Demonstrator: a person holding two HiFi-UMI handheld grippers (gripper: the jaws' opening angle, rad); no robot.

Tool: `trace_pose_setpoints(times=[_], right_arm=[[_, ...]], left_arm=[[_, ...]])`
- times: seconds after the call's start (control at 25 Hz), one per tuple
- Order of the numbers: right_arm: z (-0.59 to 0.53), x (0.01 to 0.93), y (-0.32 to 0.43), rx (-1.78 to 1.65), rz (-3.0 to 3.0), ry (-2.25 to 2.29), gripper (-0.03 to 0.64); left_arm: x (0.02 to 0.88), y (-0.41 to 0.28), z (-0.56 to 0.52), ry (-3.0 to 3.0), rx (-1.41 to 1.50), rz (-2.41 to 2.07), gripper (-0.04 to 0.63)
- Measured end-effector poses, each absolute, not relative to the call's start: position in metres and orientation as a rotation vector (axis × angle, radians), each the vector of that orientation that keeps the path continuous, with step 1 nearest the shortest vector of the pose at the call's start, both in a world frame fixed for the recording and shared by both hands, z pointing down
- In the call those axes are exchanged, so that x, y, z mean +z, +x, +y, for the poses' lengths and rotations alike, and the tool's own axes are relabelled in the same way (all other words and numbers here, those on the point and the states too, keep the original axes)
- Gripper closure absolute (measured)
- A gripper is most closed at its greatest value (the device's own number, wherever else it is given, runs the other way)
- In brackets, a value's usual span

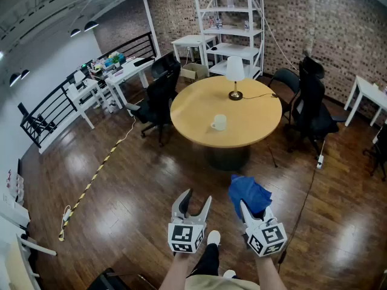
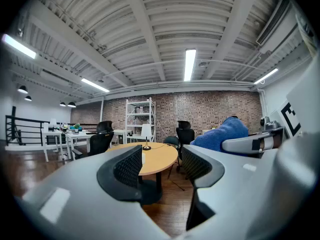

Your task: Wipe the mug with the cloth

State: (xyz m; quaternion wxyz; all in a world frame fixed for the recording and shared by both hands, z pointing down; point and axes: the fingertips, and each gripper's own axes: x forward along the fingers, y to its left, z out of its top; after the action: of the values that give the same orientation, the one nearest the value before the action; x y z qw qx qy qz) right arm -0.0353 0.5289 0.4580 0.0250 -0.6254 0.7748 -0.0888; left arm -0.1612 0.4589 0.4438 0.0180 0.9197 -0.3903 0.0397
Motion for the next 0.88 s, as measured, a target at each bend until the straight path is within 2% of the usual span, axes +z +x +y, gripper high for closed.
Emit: trace_pose_setpoints(times=[0.28,0.52,0.88], right_arm=[[0.404,0.467,-0.004,-0.311,2.404,-1.981,0.554],[0.288,0.450,0.001,-0.247,2.420,-2.004,0.552],[0.195,0.456,0.035,-0.280,2.431,-2.026,0.552]], left_arm=[[0.444,-0.121,0.330,2.877,0.117,-1.160,0.353],[0.425,-0.124,0.218,2.901,0.091,-1.212,0.353],[0.437,-0.088,0.125,2.876,0.097,-1.175,0.353]])
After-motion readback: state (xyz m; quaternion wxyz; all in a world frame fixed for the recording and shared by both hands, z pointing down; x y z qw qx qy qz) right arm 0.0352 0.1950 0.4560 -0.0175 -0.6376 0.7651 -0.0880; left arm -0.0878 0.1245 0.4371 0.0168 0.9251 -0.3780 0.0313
